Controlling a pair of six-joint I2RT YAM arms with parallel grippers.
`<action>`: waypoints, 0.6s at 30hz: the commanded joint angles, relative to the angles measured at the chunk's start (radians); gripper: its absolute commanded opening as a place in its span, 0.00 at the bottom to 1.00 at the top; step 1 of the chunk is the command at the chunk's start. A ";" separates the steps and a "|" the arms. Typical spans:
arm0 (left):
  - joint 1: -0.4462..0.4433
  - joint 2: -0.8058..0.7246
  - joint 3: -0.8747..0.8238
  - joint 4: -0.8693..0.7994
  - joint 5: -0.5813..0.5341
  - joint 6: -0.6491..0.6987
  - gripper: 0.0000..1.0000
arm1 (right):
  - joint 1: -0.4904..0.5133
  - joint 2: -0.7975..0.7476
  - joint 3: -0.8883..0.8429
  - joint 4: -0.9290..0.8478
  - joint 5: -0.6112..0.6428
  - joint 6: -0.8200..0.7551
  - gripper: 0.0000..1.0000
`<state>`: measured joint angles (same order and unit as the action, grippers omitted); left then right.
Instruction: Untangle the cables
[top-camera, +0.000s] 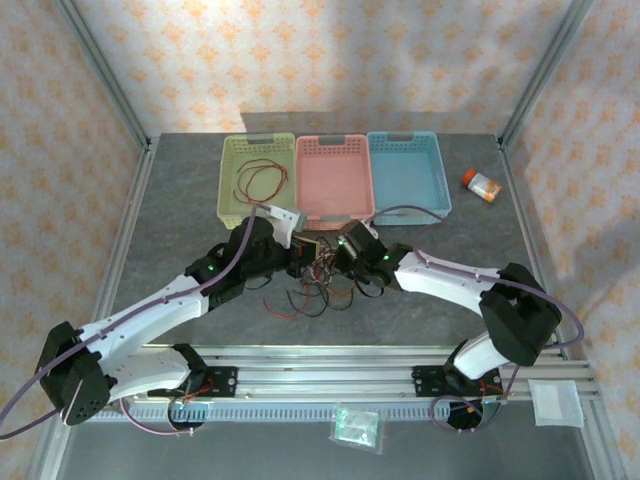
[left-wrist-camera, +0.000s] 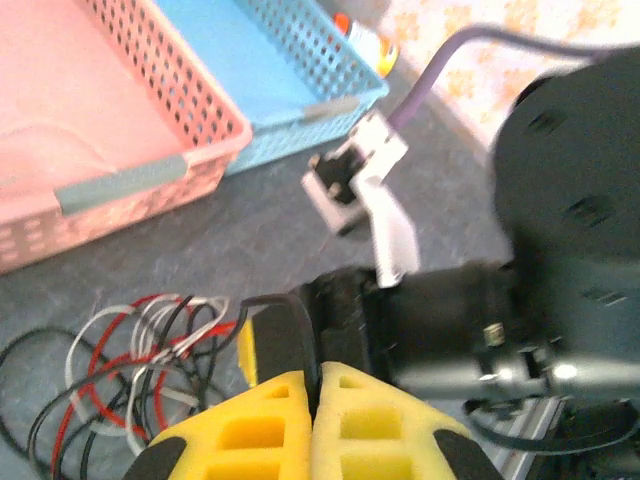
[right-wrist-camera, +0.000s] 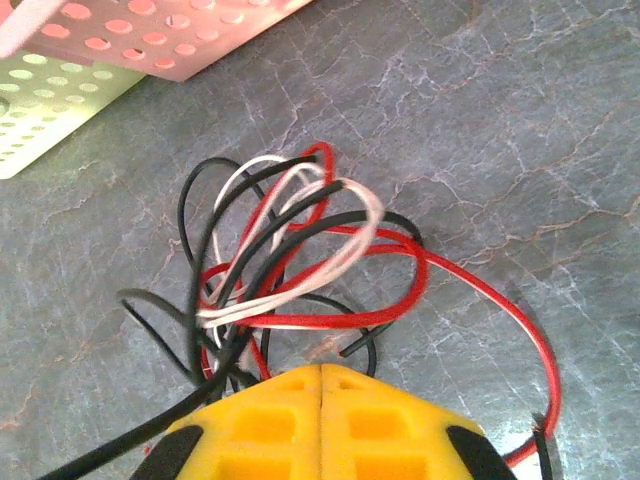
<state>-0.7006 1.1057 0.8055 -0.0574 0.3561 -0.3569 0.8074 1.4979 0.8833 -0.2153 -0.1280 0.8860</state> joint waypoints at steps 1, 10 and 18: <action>-0.002 -0.041 0.078 -0.074 -0.036 0.023 0.00 | -0.008 0.009 -0.019 0.028 0.022 -0.013 0.06; 0.004 -0.042 0.254 -0.167 -0.032 0.051 0.00 | -0.008 -0.097 -0.064 0.077 0.081 -0.070 0.04; 0.010 -0.015 0.334 -0.194 -0.040 0.056 0.00 | -0.008 -0.423 -0.247 0.234 0.175 -0.285 0.40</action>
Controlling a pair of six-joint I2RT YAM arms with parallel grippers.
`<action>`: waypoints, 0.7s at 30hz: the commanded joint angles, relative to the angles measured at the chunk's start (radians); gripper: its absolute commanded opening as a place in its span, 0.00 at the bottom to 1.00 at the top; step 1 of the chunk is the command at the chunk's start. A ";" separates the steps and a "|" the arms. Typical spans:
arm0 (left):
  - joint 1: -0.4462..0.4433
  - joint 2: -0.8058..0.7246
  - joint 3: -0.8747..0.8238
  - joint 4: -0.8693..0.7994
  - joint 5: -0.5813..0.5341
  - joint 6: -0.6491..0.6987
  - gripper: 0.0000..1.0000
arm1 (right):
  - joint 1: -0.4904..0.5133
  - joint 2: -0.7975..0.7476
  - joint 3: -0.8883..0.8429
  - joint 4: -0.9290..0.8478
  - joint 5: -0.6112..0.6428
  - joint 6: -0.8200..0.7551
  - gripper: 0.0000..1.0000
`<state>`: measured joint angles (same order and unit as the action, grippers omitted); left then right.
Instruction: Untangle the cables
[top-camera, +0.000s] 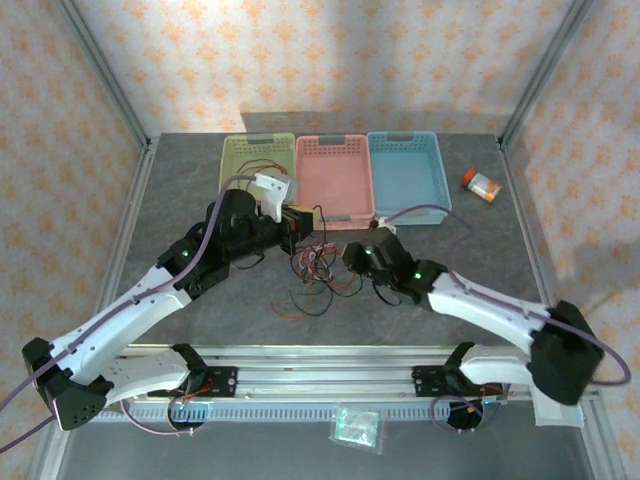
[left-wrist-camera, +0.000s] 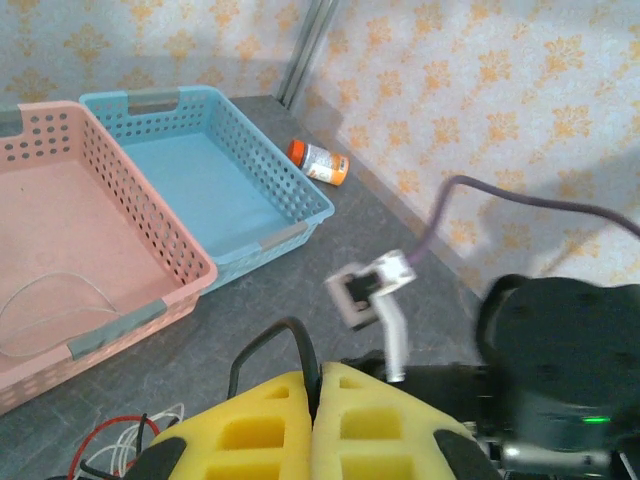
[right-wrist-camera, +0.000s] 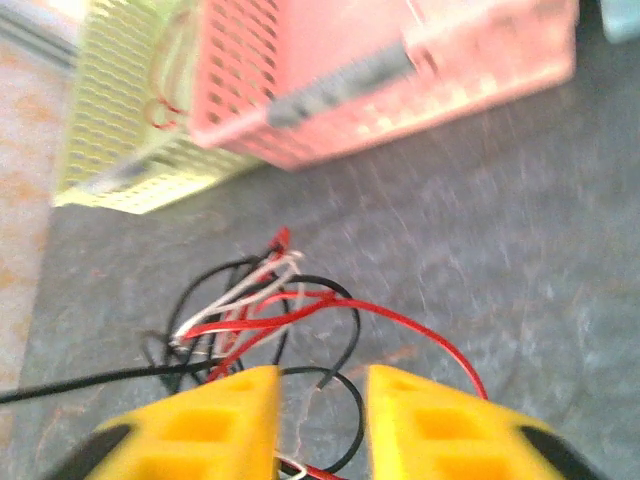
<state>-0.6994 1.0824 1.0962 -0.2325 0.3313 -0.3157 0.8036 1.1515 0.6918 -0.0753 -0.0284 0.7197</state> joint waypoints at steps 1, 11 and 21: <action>0.010 0.011 0.048 -0.018 -0.013 0.015 0.00 | -0.005 -0.115 -0.087 0.131 0.079 -0.150 0.51; 0.014 0.039 0.063 0.002 0.011 0.013 0.00 | -0.004 -0.223 -0.205 0.396 -0.024 -0.463 0.92; 0.014 0.053 0.083 0.009 0.049 0.000 0.00 | -0.003 -0.001 -0.142 0.613 -0.111 -0.522 0.83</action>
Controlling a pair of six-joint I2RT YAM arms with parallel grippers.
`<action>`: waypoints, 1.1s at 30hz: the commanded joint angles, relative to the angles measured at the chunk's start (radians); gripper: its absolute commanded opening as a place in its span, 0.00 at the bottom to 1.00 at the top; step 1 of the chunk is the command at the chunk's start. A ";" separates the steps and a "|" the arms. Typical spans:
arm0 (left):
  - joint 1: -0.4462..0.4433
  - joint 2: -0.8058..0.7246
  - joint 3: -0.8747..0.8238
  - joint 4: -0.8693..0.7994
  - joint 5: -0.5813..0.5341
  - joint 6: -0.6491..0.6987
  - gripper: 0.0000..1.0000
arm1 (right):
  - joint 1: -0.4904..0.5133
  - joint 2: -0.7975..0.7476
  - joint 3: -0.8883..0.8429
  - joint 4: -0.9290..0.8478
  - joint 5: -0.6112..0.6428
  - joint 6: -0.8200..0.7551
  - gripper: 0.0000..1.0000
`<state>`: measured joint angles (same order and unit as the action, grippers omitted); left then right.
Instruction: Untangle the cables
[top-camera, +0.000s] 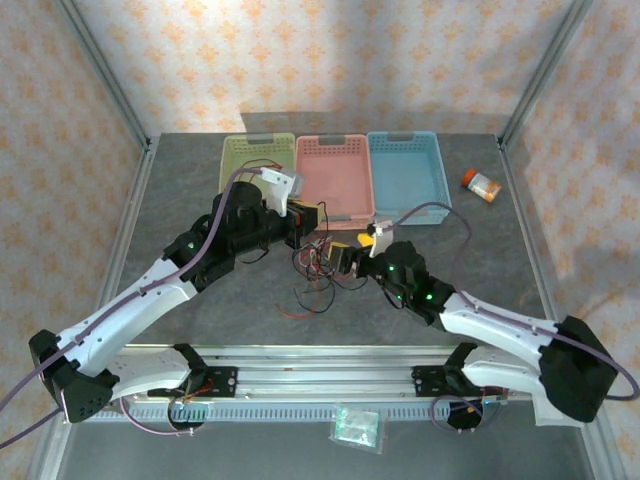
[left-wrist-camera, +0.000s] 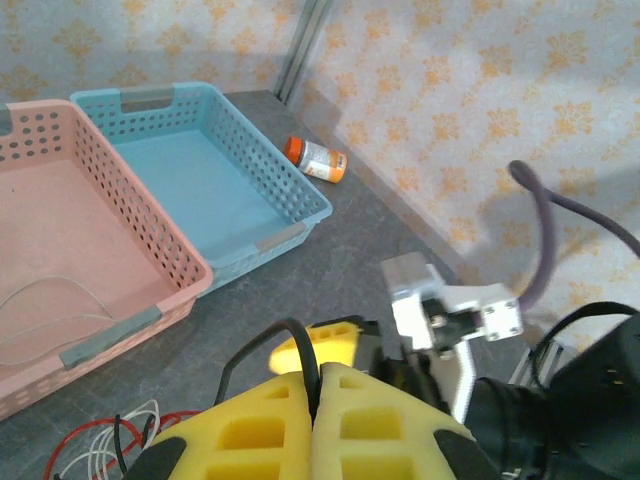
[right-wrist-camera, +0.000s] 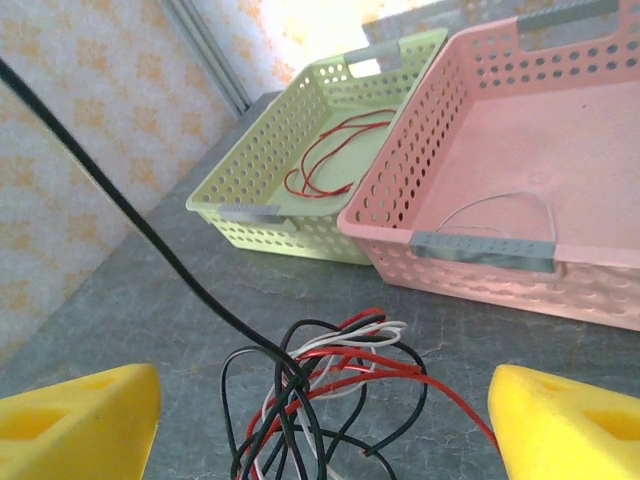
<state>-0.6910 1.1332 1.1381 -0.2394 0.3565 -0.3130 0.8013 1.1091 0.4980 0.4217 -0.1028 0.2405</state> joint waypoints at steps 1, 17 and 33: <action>0.005 0.000 0.044 0.017 0.022 -0.007 0.00 | -0.001 0.063 0.059 0.127 -0.042 -0.044 0.82; 0.005 -0.016 0.103 0.034 0.094 -0.063 0.00 | -0.002 0.363 0.135 0.314 -0.014 0.024 0.49; 0.009 0.017 0.417 -0.107 0.017 -0.003 0.00 | -0.002 0.526 0.113 0.363 0.051 0.136 0.39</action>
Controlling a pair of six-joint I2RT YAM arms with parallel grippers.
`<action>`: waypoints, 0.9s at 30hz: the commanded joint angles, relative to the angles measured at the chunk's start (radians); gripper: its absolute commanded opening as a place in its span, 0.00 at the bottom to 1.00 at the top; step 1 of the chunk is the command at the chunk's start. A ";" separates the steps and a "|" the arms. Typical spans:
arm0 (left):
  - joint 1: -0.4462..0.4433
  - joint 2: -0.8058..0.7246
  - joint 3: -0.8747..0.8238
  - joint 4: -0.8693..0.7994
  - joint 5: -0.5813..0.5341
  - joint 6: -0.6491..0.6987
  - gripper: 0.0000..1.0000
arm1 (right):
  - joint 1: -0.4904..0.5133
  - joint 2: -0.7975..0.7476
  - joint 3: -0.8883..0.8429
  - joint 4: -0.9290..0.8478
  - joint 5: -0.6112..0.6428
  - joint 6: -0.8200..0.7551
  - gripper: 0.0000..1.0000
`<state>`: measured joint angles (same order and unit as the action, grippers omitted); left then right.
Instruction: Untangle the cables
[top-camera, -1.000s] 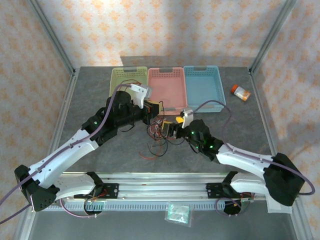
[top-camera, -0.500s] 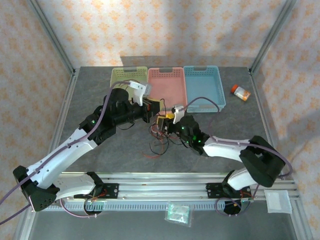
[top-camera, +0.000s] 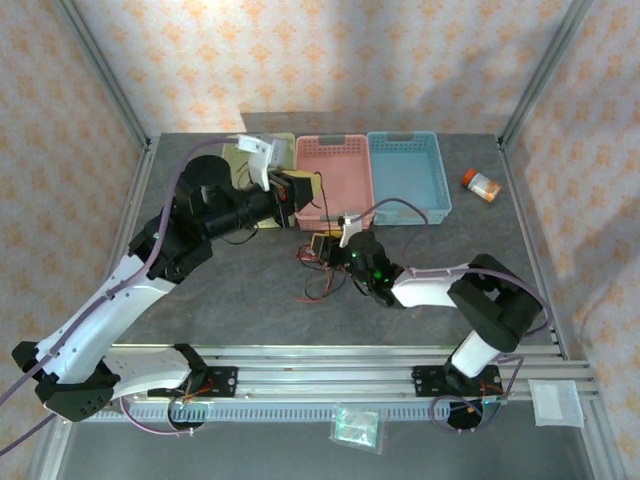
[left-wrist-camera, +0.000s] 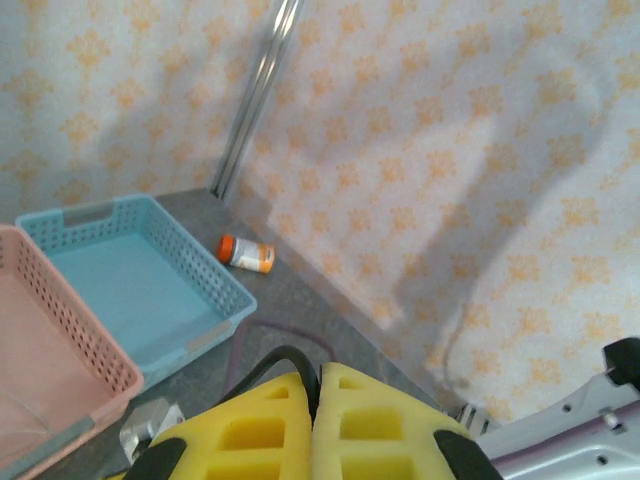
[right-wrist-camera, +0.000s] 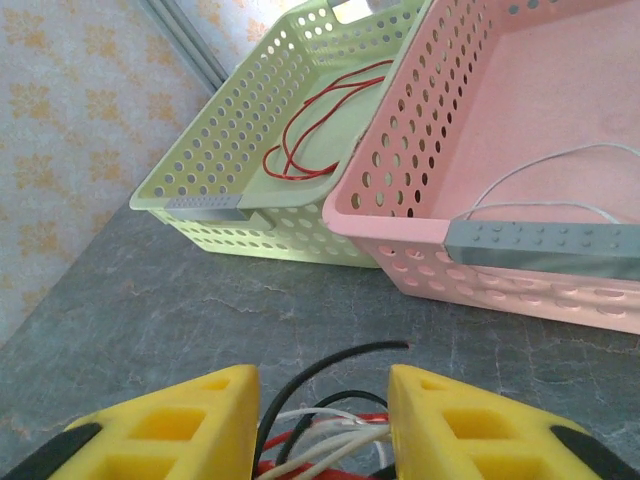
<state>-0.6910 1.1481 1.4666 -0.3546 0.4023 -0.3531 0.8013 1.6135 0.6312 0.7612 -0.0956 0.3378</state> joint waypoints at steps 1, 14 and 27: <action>0.008 0.009 0.117 -0.001 -0.031 0.044 0.00 | -0.003 0.027 -0.023 0.026 0.046 0.048 0.40; 0.012 0.096 0.483 -0.117 -0.088 0.136 0.00 | -0.002 0.077 -0.043 0.044 0.037 0.104 0.42; 0.022 0.202 0.782 -0.118 -0.087 0.156 0.00 | -0.001 0.101 -0.050 0.025 0.034 0.116 0.42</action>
<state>-0.6796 1.3399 2.1830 -0.5316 0.3241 -0.2218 0.8017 1.6985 0.6018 0.8112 -0.0818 0.4431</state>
